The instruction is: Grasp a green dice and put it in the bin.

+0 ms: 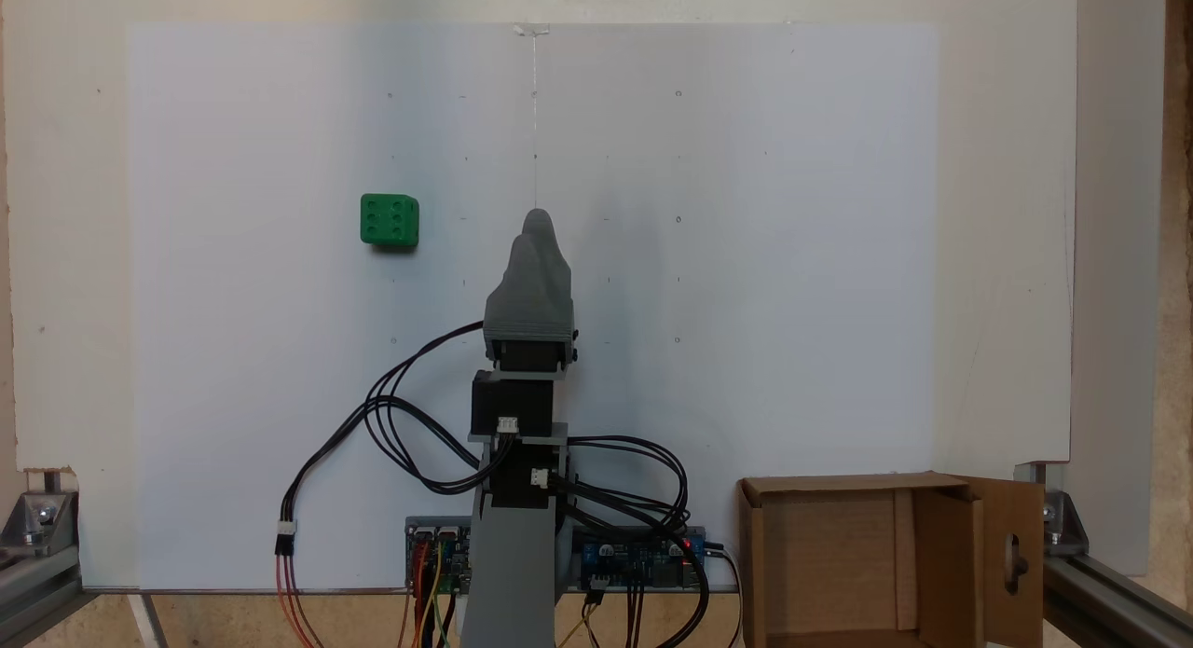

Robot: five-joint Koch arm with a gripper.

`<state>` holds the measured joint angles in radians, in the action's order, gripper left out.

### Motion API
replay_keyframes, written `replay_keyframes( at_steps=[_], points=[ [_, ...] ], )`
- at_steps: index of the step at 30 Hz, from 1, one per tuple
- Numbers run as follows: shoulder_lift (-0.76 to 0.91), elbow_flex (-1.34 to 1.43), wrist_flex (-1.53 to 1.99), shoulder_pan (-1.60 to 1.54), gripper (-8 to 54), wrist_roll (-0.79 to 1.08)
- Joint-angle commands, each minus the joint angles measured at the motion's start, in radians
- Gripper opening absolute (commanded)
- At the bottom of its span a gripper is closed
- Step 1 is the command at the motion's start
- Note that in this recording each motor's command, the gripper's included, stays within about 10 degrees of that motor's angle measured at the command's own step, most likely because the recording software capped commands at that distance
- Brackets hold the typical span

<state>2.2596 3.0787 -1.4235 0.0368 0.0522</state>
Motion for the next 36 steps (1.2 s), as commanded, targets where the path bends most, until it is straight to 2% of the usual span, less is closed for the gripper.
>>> replay_keyframes(
  at_steps=[1,14,22,36],
  points=[
    [0.106,0.051,0.175,-0.054,43.4,-0.040],
    [0.106,0.049,0.175,-0.054,43.4,-0.038],
    [0.100,-0.175,0.293,-0.060,43.3,-0.031],
    [0.097,-0.727,1.287,-0.051,43.1,-0.100]
  ],
)
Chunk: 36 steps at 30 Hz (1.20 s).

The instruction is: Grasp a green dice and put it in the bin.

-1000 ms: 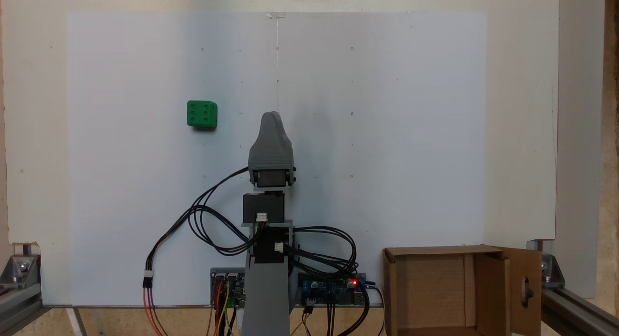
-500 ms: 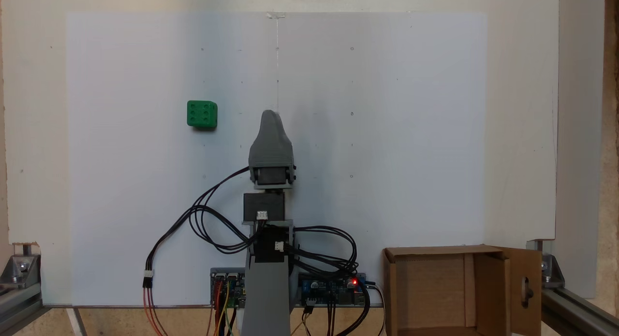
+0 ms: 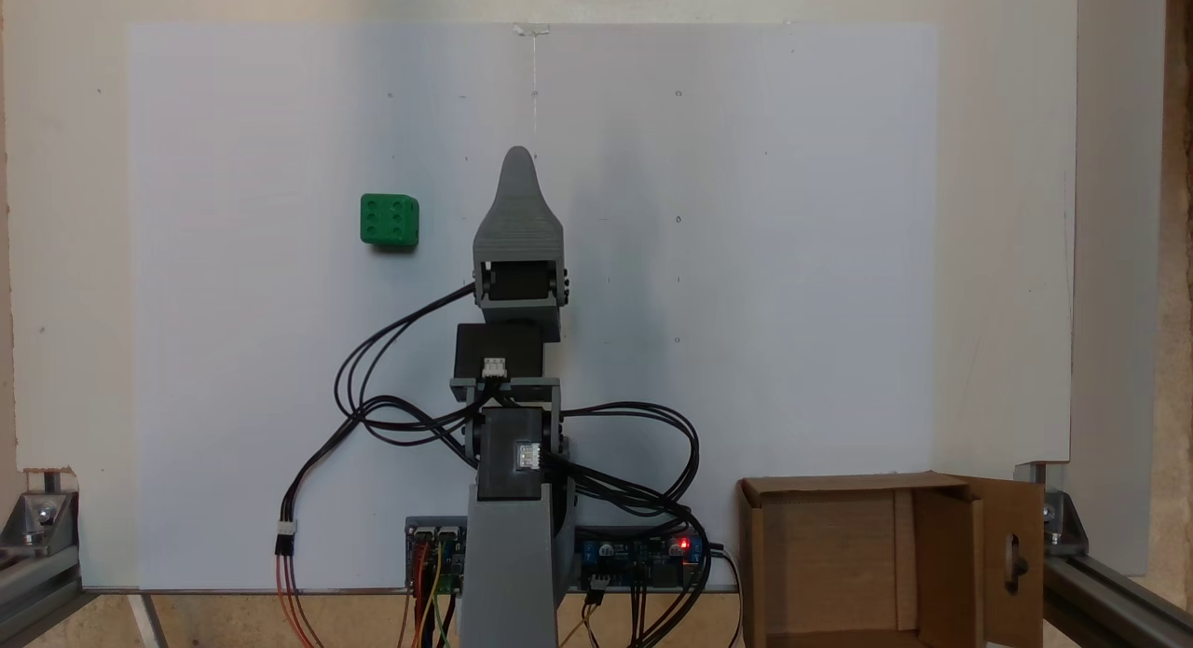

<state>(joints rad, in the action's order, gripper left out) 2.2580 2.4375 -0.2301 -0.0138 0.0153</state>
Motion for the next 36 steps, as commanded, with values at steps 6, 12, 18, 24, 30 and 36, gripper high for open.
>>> replay_keyframes(
  at_steps=[6,12,18,24,30,36],
  points=[
    [0.095,-0.290,0.489,-0.028,43.1,-0.097],
    [-0.118,-0.416,0.874,-0.183,43.2,-0.186],
    [-0.288,-0.603,1.077,-0.316,43.5,-0.307],
    [-0.443,-0.811,1.140,-0.388,43.7,-0.388],
    [-0.586,-1.012,1.230,-0.411,43.7,-0.460],
    [-0.650,-1.103,1.232,-0.439,43.6,-0.571]
  ],
)
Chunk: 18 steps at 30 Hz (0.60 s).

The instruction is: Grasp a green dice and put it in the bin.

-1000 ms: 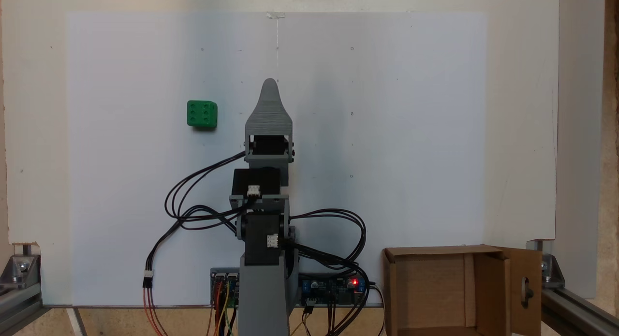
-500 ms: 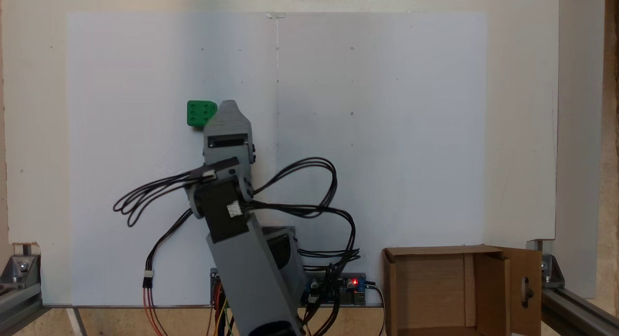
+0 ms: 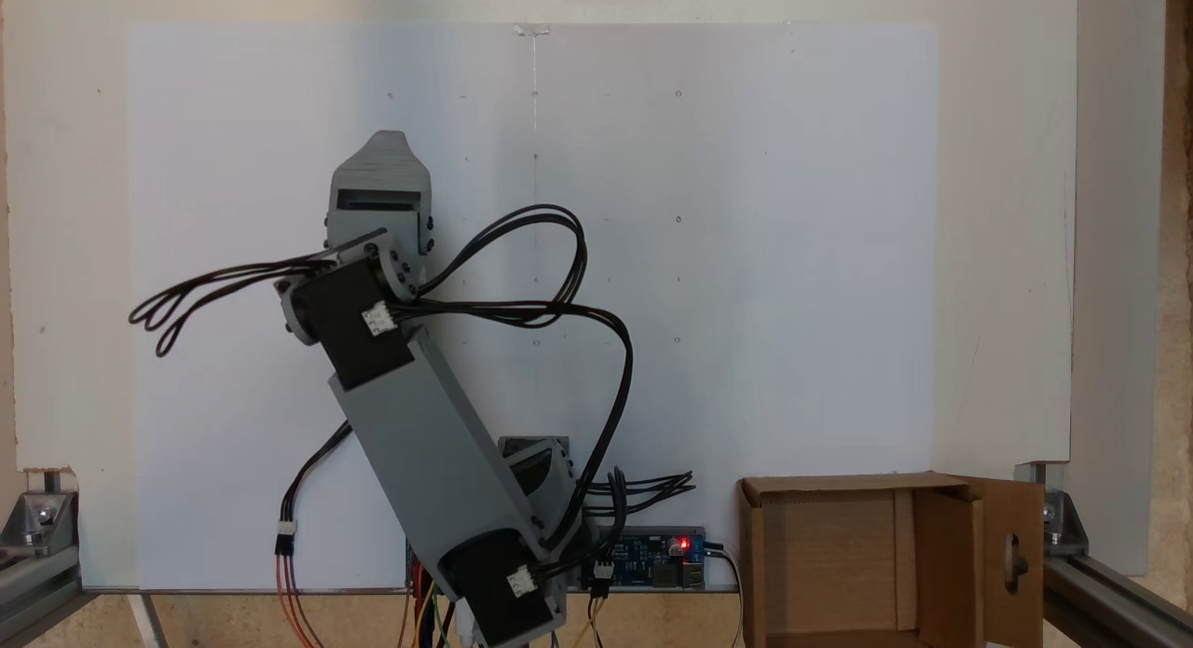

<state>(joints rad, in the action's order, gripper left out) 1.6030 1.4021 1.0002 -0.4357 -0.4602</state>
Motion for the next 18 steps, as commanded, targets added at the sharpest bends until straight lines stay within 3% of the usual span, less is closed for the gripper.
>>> replay_keyframes(
  at_steps=[1,18],
  points=[
    [-0.002,-0.067,0.002,-0.023,43.6,-0.107],
    [0.017,0.078,-0.054,-0.060,43.2,-0.129]
  ],
)
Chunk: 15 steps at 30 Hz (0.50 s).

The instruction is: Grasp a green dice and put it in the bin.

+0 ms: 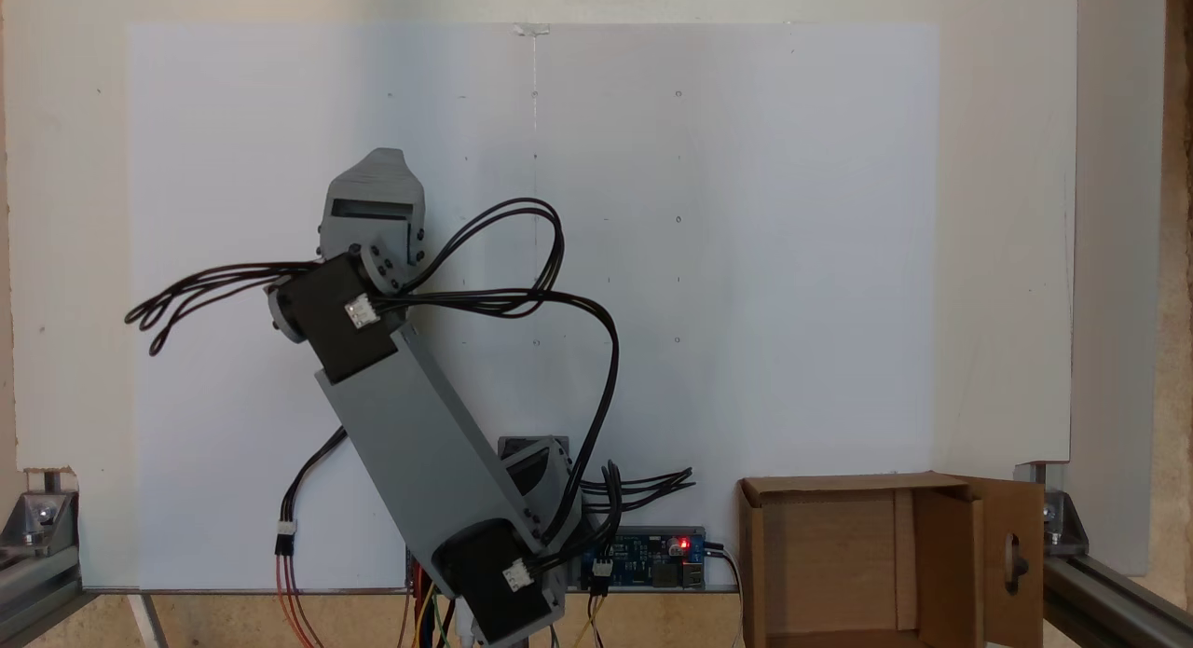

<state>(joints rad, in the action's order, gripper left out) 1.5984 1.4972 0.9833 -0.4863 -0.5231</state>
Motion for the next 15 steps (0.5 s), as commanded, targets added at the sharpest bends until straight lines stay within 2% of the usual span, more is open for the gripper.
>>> replay_keyframes(
  at_steps=[1,15],
  points=[
    [0.026,-0.003,-0.048,-0.012,43.2,-0.064],
    [0.023,0.052,-0.051,-0.031,43.2,-0.066]
  ],
)
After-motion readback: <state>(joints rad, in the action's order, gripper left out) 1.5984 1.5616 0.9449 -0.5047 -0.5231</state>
